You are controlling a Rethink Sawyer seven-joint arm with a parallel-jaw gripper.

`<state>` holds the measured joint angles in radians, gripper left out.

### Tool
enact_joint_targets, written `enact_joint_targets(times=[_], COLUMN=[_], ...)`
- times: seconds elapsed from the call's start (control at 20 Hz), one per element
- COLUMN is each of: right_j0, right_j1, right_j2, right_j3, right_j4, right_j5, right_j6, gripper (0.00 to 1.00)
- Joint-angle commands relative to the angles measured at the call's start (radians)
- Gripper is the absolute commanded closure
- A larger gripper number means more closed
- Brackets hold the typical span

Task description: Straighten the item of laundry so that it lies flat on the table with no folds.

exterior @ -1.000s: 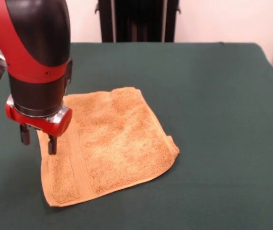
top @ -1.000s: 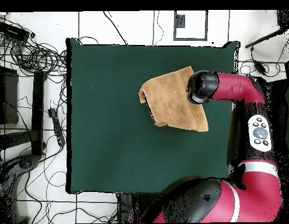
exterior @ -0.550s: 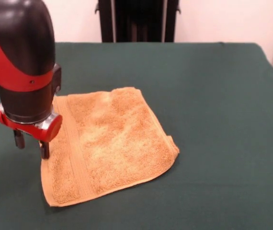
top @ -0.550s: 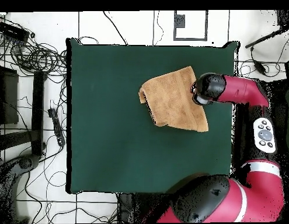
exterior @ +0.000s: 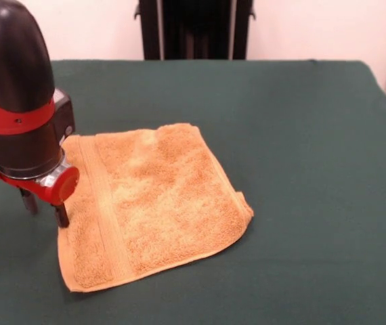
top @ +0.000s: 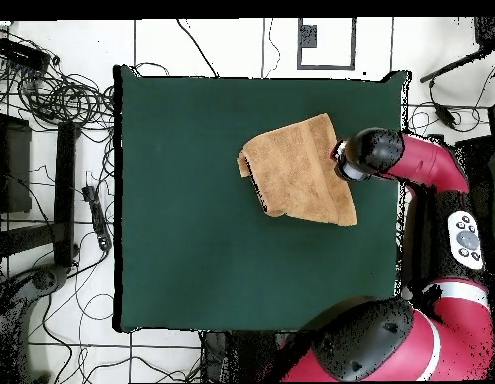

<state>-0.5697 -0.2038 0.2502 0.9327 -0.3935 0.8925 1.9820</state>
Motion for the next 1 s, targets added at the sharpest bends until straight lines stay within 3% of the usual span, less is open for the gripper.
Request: enact_joint_targets(times=[0.05,0.35,0.65,1.0], right_j0=[0.035,0.021,0.075,0.069], right_j1=[0.059,0.008,-0.029,-0.028], right_j2=[0.086,0.091,0.025,0.04], right_j3=[0.097,0.127,0.103,0.113], right_j4=[0.019,0.041,-0.022,-0.008], right_j5=[-0.023,-0.001,-0.006,-0.01], right_j6=[-0.093,-0.112,-0.093,-0.095], gripper=[0.0,0.0,0.0,0.0])
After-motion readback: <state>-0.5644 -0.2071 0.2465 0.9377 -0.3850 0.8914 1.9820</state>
